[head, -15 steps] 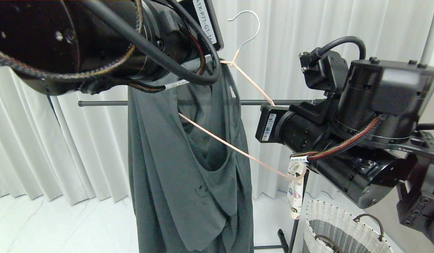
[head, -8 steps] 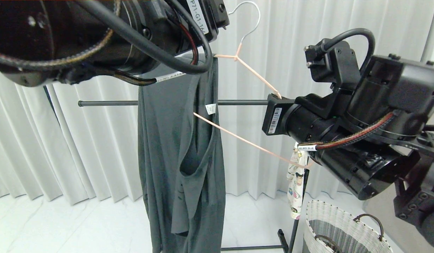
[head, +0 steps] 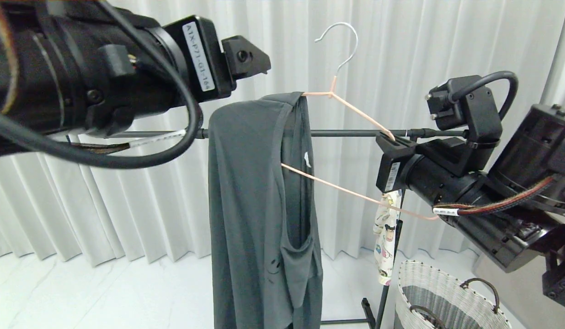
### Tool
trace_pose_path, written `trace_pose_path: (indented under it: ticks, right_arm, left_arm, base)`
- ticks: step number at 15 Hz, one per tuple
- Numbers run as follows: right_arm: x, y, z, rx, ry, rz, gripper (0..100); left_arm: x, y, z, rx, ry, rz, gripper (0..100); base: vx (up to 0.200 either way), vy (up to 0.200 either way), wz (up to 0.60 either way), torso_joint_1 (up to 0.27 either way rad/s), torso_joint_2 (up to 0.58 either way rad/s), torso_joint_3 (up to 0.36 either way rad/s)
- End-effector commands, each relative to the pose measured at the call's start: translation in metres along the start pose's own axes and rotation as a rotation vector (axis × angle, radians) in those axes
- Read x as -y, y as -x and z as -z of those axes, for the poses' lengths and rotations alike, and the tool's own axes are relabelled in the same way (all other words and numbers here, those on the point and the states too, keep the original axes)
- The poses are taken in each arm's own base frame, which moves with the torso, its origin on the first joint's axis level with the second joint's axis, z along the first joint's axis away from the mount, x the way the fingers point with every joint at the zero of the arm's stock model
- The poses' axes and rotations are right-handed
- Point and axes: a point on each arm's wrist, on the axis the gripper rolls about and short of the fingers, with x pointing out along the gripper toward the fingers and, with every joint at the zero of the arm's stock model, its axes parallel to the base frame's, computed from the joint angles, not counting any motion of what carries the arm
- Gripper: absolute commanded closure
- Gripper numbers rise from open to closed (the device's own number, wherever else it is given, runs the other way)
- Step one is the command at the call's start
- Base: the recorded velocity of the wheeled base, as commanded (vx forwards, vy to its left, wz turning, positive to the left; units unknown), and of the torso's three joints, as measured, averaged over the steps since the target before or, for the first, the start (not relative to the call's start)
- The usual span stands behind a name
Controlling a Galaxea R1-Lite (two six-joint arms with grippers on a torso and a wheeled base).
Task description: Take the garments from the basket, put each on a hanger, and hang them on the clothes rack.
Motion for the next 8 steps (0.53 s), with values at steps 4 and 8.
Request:
trace_pose_path:
  ticks: [4,8]
  right_arm:
    - [0.011,0.016,-0.002,0.047,0.051,-0.021,100]
    - [0.027,0.051,-0.007,0.07,0.115,-0.095,100]
  left_arm:
    - [-0.047,0.051,0.018,-0.034,-0.164,0.185,0]
    - [-0.079,0.052,0.031,-0.057,-0.381,0.429,0]
  base:
    - [0.0,0.0,0.0,0.0,0.0,0.0]
    - [0.0,0.0,0.0,0.0,0.0,0.0]
